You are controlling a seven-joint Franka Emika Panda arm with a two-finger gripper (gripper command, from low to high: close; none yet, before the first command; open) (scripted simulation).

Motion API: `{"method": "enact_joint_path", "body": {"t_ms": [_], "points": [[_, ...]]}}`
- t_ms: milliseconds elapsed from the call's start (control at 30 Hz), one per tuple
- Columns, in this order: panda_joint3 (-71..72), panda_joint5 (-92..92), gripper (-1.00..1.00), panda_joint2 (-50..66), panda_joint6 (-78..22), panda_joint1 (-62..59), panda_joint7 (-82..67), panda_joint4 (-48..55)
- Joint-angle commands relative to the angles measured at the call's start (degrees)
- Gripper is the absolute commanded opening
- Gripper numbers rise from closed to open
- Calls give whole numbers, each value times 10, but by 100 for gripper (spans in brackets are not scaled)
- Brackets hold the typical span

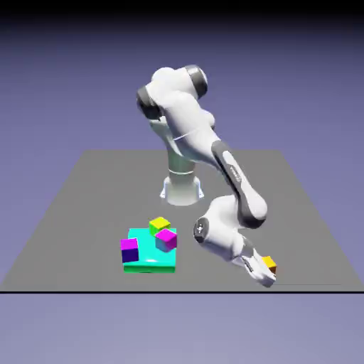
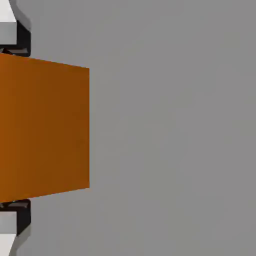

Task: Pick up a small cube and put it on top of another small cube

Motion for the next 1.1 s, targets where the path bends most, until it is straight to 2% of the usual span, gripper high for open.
{"method": "enact_joint_path", "body": {"t_ms": [0, 767, 833, 1000, 1033, 1067], "points": [[-1, -5, -100, -21, -17, -10, 7, -7], [-434, -396, -100, -132, -581, 150, -357, 168], [-441, -401, -100, -133, -588, 153, -362, 170], [-436, -394, -100, -134, -495, 162, -370, 75], [-436, -394, 100, -134, -495, 162, -370, 75], [-436, -394, 100, -134, -495, 162, -370, 75]]}}
